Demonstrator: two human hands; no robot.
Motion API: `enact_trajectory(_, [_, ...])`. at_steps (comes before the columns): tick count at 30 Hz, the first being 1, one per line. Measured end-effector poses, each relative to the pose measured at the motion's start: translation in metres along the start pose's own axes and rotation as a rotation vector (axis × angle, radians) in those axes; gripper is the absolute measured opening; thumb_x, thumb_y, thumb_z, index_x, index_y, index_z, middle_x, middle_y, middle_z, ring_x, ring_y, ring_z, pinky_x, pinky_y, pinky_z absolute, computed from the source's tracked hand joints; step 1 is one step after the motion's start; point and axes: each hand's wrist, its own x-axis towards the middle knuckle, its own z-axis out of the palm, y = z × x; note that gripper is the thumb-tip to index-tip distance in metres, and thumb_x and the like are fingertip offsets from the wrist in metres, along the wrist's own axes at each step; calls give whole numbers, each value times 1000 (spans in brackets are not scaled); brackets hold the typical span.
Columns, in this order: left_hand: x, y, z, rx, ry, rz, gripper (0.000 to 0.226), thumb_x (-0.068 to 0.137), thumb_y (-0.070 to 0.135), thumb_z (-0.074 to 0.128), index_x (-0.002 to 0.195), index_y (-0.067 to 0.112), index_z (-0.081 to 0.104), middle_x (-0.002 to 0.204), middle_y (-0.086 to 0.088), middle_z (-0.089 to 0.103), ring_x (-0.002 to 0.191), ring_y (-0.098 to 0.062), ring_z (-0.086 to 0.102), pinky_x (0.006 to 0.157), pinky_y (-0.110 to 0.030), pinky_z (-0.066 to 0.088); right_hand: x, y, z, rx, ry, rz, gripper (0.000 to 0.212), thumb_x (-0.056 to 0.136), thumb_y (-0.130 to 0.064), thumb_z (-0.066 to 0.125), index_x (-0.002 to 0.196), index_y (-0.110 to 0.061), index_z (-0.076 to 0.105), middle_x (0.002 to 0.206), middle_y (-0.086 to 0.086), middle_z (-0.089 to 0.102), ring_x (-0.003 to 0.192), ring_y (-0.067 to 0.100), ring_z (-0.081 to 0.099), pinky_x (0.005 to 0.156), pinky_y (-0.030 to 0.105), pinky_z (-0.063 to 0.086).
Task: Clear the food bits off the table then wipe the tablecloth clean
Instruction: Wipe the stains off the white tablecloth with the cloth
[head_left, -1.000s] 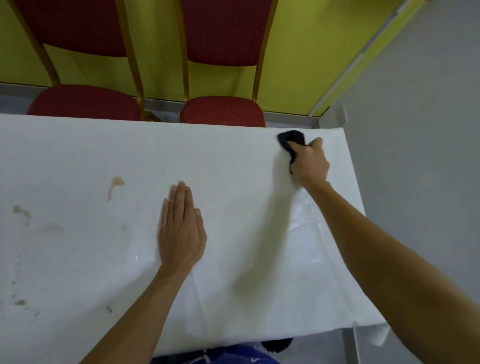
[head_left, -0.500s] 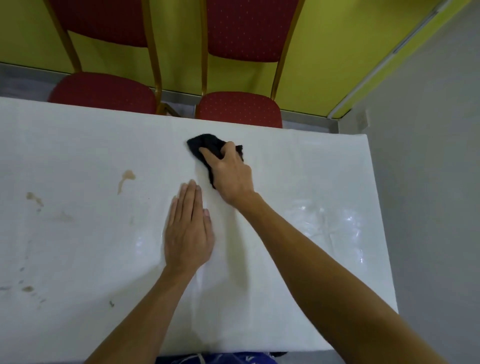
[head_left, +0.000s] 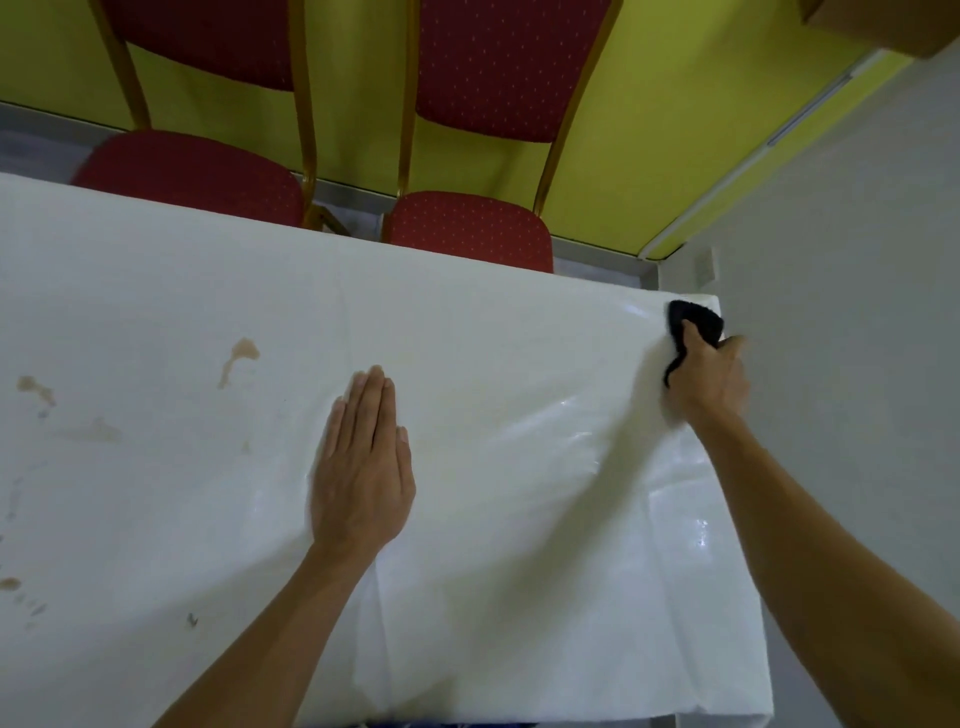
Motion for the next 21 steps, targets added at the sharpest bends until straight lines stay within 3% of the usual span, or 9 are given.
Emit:
enact_trajectory(3, [1, 2, 0, 8, 0, -5, 55, 104, 22, 26, 154, -1, 22, 163, -14, 19, 153, -25, 12, 123, -42, 20, -7, -29, -2, 105, 18, 94, 53, 85, -12, 56, 136, -24, 46, 132, 19, 35, 100, 46, 55, 90, 47, 45])
enact_trajectory(5, [1, 4, -1, 6, 3, -9, 55, 104, 22, 25, 153, -2, 24, 163, -15, 21, 153, -25, 14, 123, -43, 21, -30, -76, -2, 202, 45, 3, 50, 82, -19, 57, 131, -27, 48, 127, 13, 44, 93, 38, 57, 88, 43, 46])
enact_trajectory(8, [1, 3, -1, 3, -5, -13, 54, 104, 21, 23, 153, -2, 25, 162, -14, 22, 153, -24, 15, 123, -43, 20, -104, -151, 8, 247, -36, -357, 31, 89, -59, 51, 105, -32, 47, 95, 1, 64, 83, 28, 62, 80, 39, 49])
enact_trajectory(9, [1, 2, -1, 1, -8, -10, 54, 104, 22, 23, 153, -2, 25, 162, -14, 22, 153, -24, 15, 123, -43, 20, -131, -169, 17, 281, -54, -538, 30, 91, -60, 48, 105, -34, 46, 95, 1, 63, 84, 28, 62, 78, 40, 51])
enact_trajectory(12, [2, 0, 0, -2, -5, 11, 54, 104, 22, 23, 152, -3, 26, 162, -15, 22, 153, -24, 14, 123, -43, 19, -163, -170, 38, 210, -126, -813, 45, 95, -23, 50, 138, -34, 39, 117, 9, 46, 90, 33, 54, 70, 41, 48])
enact_trajectory(13, [2, 0, 0, -6, 2, 16, 54, 104, 22, 23, 152, -3, 26, 162, -15, 23, 153, -25, 14, 123, -44, 20, -152, -158, 37, 203, -121, -779, 48, 96, -23, 51, 138, -38, 35, 119, 10, 44, 93, 33, 54, 70, 43, 49])
enact_trajectory(17, [2, 2, 2, -11, 20, 24, 55, 103, 22, 25, 151, -4, 27, 161, -16, 25, 152, -26, 17, 123, -44, 21, -103, -95, 18, 120, 33, -549, 12, 93, -55, 48, 103, -50, 43, 104, 2, 57, 90, 32, 59, 78, 46, 48])
enact_trajectory(19, [1, 1, 2, -16, 22, 24, 55, 103, 23, 25, 151, -4, 27, 161, -16, 25, 152, -26, 17, 123, -44, 21, -82, -63, 13, 163, -60, -446, 33, 97, -38, 46, 116, -62, 36, 108, 8, 49, 87, 35, 56, 79, 47, 48])
enact_trajectory(21, [2, 0, 3, -16, 15, 20, 55, 103, 23, 24, 152, -3, 27, 162, -15, 24, 152, -25, 17, 123, -43, 21, -62, -39, 3, 140, -18, -321, 54, 95, -32, 47, 139, -56, 25, 108, 11, 42, 80, 35, 54, 79, 45, 49])
